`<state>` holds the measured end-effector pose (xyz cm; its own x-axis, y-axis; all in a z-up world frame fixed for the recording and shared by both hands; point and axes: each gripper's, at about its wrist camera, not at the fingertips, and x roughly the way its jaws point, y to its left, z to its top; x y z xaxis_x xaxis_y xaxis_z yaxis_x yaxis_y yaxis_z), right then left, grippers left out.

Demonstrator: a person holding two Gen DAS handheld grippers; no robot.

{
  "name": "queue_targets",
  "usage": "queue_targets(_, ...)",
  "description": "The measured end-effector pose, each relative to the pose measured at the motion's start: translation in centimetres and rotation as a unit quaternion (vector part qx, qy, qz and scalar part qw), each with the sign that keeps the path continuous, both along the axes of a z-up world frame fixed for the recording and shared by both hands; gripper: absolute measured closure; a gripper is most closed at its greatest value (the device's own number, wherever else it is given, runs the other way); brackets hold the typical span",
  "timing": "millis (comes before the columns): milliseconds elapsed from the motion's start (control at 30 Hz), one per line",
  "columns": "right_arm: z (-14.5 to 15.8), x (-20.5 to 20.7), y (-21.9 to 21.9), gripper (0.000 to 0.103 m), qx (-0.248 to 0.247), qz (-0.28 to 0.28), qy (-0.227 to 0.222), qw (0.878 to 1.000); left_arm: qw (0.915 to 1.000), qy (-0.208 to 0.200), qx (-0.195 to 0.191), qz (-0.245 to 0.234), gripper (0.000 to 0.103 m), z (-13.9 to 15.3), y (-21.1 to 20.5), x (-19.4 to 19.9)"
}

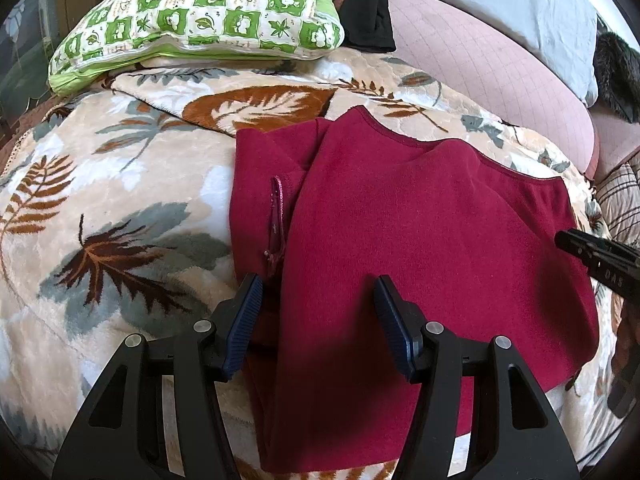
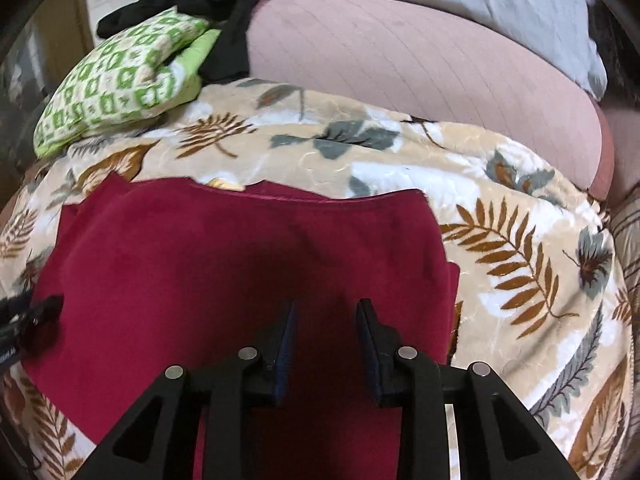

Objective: Fold small clothes

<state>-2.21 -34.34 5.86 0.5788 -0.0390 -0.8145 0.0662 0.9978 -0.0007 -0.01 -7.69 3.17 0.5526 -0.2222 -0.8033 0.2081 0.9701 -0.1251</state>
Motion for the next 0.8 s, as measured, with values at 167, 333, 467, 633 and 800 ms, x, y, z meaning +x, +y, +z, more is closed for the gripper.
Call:
queue_targets(167,0.1,-0.6,1.2,0.074,-0.011,0.013,-0.001,1.0,1.0,0.0,0.0,0.0,0.045,0.0,0.0,0.0)
queue_targets(333,-0.3,-0.4,1.2,0.074,-0.011,0.013,0.005,1.0,1.0,0.0,0.0,0.0,0.045,0.0,0.0,0.0)
queue_targets(467,-1.1,-0.1,1.2,0.074,-0.01,0.01,0.015,1.0,1.0,0.0,0.001,0.001,0.045,0.0,-0.1,0.0)
queue_targets(633,-1.8,0.1,1.1,0.073,-0.007,0.011,0.026,1.0,1.0,0.0,0.001,0.001,0.045,0.0,-0.1,0.0)
queue_targets(800,-1.8,0.2,1.1,0.073,-0.008,0.01,0.029,0.999,1.0,0.002,-0.004,0.002,0.045,0.1,0.1,-0.2)
